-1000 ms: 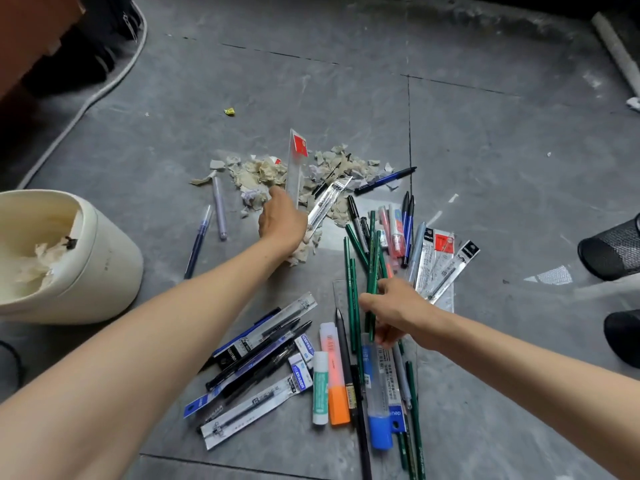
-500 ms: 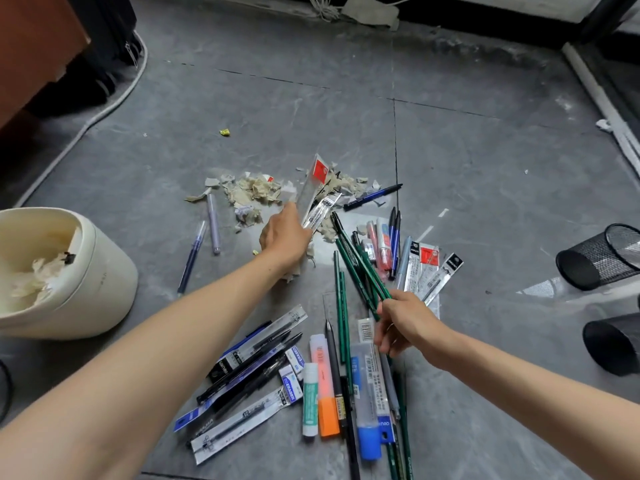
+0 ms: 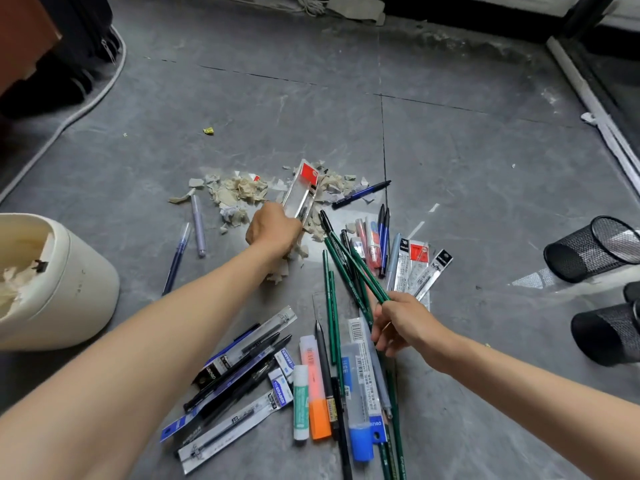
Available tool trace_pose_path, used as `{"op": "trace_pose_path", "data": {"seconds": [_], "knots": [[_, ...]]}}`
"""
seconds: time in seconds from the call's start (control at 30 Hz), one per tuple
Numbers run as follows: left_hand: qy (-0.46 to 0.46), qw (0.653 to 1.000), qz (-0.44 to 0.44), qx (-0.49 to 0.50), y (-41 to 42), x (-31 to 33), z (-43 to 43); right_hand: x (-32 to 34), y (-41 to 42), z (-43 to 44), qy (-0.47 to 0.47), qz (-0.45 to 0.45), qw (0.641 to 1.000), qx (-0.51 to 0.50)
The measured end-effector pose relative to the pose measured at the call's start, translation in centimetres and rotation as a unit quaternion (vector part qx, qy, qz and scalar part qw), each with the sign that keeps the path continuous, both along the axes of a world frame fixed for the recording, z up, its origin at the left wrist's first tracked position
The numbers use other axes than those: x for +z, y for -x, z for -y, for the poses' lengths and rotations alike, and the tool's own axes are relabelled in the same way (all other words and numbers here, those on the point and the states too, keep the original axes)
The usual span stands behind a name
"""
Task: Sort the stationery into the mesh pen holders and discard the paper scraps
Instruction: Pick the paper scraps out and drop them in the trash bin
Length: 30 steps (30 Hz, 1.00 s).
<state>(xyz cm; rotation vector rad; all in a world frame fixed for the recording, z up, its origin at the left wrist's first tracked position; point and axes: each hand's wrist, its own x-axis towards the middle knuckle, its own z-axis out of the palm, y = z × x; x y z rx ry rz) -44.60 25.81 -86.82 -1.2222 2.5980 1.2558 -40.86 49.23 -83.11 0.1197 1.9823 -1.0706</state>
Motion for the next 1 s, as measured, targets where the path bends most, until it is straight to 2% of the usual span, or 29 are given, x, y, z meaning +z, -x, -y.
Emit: {"op": "trace_pose_path", "data": {"seconds": [0.1,0.13,0.23,0.27,0.4,0.57,0.77,0.87,1.0], "knots": [[-0.217,0.970,-0.084,0.063,-1.1,1.7,1.0,0.5,-0.2,0.6,0.029,0.010,0.999,-0.011],[-0.244,0.964,-0.092,0.058,-1.7,2.3,1.3,0.6,-0.2,0.8,0.036,0.011,0.999,-0.012],[-0.150,0.983,-0.108,0.002,-3.5,3.3,2.0,0.6,-0.5,1.4,0.059,0.008,0.998,-0.019],[-0.144,0.983,-0.110,-0.009,-4.0,3.6,2.0,0.7,-0.6,1.5,0.064,0.003,0.998,-0.020],[-0.239,0.967,-0.086,-0.035,-6.3,4.1,0.8,0.6,-1.1,1.5,0.059,0.005,0.998,0.008],[-0.264,0.958,-0.002,-0.113,-9.2,2.6,-3.4,0.8,-2.3,0.7,-0.014,0.018,0.998,0.064],[-0.355,0.921,0.032,-0.160,-11.2,2.5,-8.0,1.1,-2.5,-0.2,-0.068,0.011,0.995,0.077],[-0.356,0.908,0.082,-0.203,-12.0,2.5,-9.2,1.5,-2.4,-0.9,-0.096,0.022,0.985,0.138],[-0.353,0.891,0.126,-0.255,-13.0,2.8,-9.7,1.8,-2.7,-2.1,-0.138,0.087,0.961,0.221]]}}
